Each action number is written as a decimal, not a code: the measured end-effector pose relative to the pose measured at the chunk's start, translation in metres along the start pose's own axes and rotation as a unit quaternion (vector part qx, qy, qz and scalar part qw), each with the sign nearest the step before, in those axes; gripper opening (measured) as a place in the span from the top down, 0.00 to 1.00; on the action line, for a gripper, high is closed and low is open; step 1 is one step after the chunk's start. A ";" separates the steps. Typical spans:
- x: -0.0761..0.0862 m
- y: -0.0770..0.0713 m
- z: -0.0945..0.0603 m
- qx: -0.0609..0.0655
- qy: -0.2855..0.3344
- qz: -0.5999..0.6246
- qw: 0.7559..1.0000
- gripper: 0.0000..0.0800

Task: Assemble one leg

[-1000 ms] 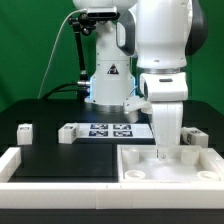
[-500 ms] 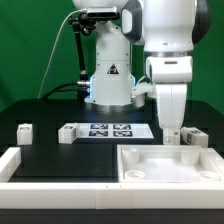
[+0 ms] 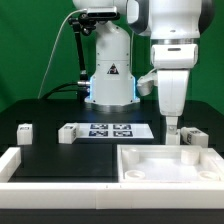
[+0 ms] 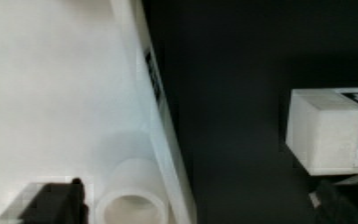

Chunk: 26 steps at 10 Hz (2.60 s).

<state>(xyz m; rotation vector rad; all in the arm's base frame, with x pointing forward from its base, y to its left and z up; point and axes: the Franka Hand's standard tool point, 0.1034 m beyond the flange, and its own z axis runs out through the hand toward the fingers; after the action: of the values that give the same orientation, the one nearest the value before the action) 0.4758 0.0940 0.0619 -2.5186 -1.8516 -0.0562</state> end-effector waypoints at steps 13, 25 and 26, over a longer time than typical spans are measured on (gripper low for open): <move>0.041 -0.057 0.012 0.033 0.003 0.404 0.914 0.19; 0.054 -0.096 0.037 0.221 -0.350 0.351 0.840 0.19; 0.055 -0.097 0.037 0.220 -0.350 0.351 0.840 0.19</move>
Offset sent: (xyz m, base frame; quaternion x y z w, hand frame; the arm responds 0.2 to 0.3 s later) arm -0.0294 0.0097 -0.0040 -0.0052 0.0301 0.2886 0.9570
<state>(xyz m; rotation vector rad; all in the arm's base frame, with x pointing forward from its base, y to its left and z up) 0.4007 0.1762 0.0262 -2.8242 -0.7026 1.2696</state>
